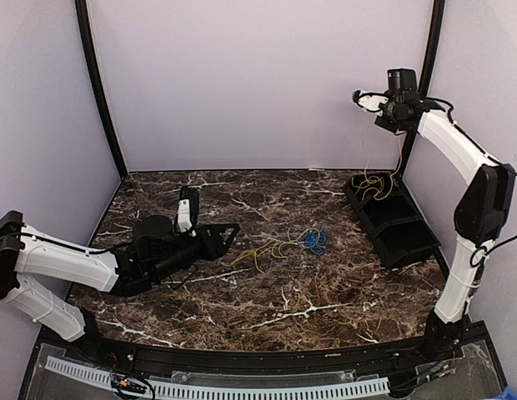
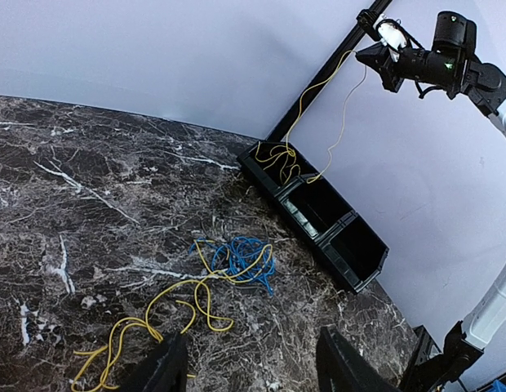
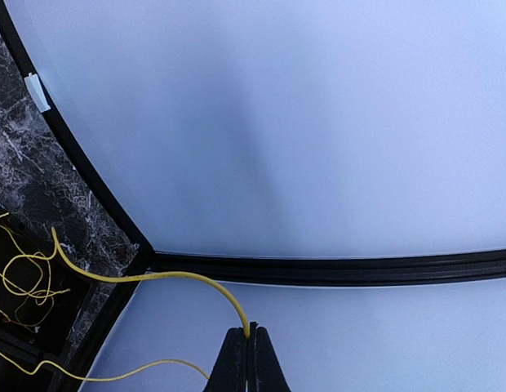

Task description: Untangle the cables

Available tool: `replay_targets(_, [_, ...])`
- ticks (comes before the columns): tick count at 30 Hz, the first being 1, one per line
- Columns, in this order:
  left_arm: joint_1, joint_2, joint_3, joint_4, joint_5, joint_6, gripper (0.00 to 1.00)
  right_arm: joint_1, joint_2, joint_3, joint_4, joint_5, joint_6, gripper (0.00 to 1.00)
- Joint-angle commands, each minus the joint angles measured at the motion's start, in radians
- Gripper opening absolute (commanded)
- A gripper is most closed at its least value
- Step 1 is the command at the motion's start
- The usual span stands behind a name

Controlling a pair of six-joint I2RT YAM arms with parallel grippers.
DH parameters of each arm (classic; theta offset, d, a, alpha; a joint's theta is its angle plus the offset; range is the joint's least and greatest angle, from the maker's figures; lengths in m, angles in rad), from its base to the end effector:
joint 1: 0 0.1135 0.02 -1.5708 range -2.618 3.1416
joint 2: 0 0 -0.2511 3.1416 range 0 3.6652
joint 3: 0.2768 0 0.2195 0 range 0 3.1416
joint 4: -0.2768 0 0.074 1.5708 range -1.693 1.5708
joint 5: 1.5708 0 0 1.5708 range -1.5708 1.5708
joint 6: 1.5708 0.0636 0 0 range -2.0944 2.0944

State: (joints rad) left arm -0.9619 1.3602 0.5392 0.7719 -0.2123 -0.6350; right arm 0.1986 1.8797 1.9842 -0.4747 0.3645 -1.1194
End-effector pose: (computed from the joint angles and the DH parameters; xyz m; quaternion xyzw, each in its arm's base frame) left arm 0.1776 -0.2313 0.2387 0.0451 0.7225 -0.4376 0.5334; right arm 0.4206 0.0615 0.3861 -0.4160 0.7043 -0.3808 0.4312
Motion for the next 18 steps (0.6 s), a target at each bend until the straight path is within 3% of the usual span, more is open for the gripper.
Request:
replay_targets(1, [0.006, -0.007, -0.007, 0.038, 0.011, -0.005, 0.57, 0.007, -0.035, 0.062, 0.094, 0.027, -0.029, 0.0])
replay_targets(7, [0.006, 0.002, 0.005, 0.037, 0.011, -0.002, 0.57, 0.006, -0.026, 0.078, 0.124, 0.014, -0.022, 0.0])
replay_targets(18, [0.006, -0.013, -0.02, 0.022, 0.009, -0.016, 0.57, -0.004, -0.052, -0.144, 0.192, -0.001, 0.055, 0.0])
